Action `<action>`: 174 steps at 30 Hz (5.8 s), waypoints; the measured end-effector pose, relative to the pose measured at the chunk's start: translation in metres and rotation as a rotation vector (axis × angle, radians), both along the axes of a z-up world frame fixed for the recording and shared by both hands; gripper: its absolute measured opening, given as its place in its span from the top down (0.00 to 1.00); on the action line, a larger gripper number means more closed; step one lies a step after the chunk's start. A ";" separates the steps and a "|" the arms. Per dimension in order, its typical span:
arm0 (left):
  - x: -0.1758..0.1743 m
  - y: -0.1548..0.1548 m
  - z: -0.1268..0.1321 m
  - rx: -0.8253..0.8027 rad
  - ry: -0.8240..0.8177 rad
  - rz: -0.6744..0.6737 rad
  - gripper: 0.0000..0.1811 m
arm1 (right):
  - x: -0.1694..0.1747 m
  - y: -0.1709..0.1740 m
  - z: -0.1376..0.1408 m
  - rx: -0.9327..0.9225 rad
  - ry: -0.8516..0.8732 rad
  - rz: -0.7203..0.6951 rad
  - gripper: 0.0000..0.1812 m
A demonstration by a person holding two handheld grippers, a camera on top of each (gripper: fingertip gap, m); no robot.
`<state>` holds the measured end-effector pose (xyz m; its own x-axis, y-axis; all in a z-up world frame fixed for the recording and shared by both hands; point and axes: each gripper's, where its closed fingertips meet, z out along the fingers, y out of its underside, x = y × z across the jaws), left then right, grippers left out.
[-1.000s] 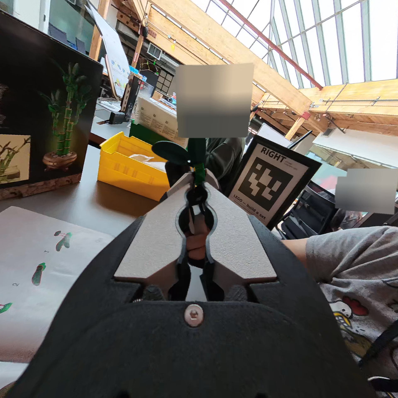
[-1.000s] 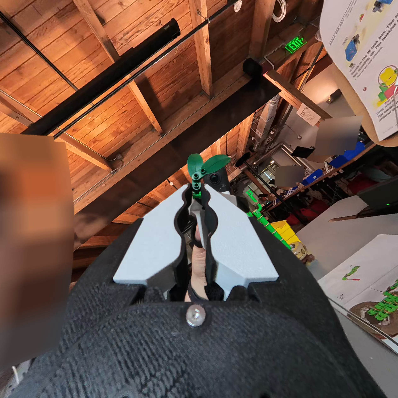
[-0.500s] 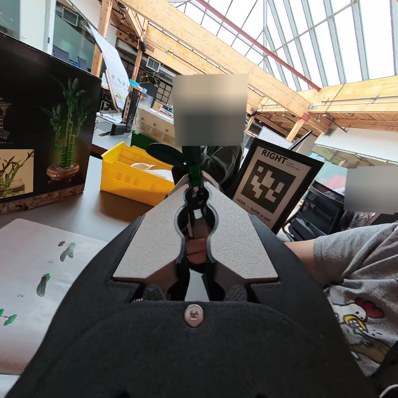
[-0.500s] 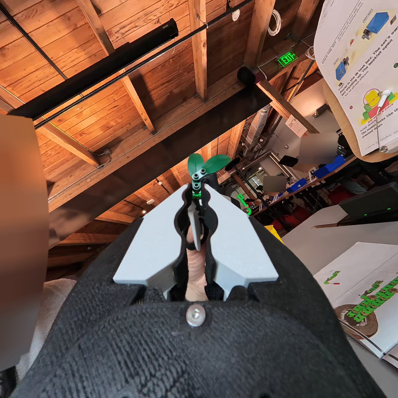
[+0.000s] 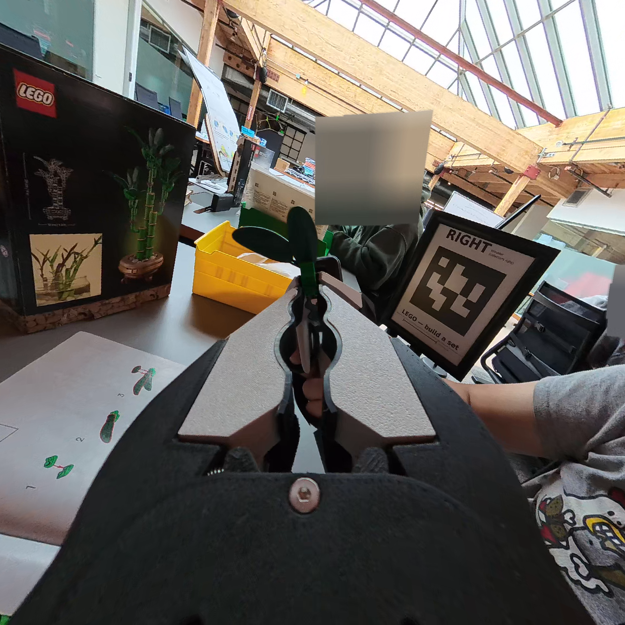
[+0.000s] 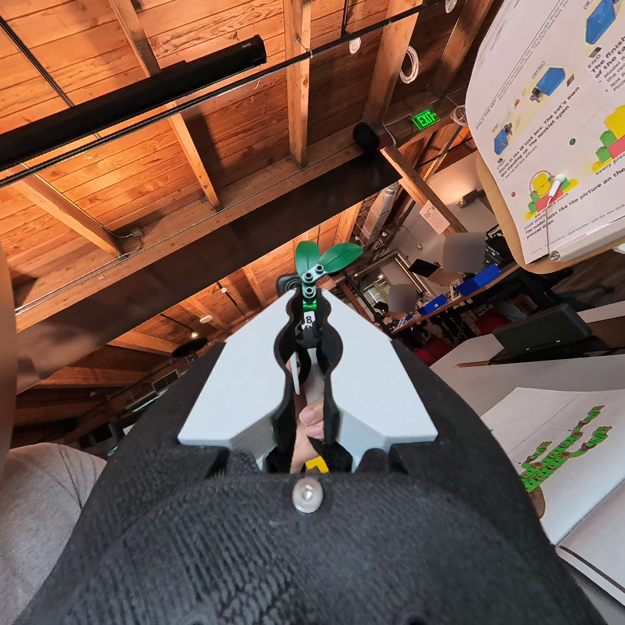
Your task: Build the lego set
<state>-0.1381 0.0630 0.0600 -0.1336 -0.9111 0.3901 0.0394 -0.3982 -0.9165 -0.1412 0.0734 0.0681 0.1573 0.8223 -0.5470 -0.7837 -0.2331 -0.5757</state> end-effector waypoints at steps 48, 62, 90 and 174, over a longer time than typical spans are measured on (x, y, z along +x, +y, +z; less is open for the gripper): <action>-0.009 -0.005 -0.009 -0.009 0.108 -0.137 0.89 | -0.010 -0.013 -0.021 0.003 -0.360 0.212 0.97; -0.011 -0.011 -0.016 -0.014 0.154 -0.191 0.94 | -0.019 -0.017 -0.027 0.022 -0.433 0.221 0.97; -0.012 -0.009 0.002 -0.018 0.027 -0.171 0.97 | -0.020 -0.019 -0.019 0.048 -0.420 0.169 1.00; -0.106 0.105 -0.041 0.400 0.657 0.495 0.97 | -0.088 -0.112 -0.222 0.733 -2.136 0.954 0.91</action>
<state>-0.2437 0.1679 0.0194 0.4454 -0.8888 -0.1074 -0.4570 -0.1226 -0.8810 -0.2295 -0.0388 -0.1542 -0.4887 0.8705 0.0577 0.8463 0.4891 -0.2112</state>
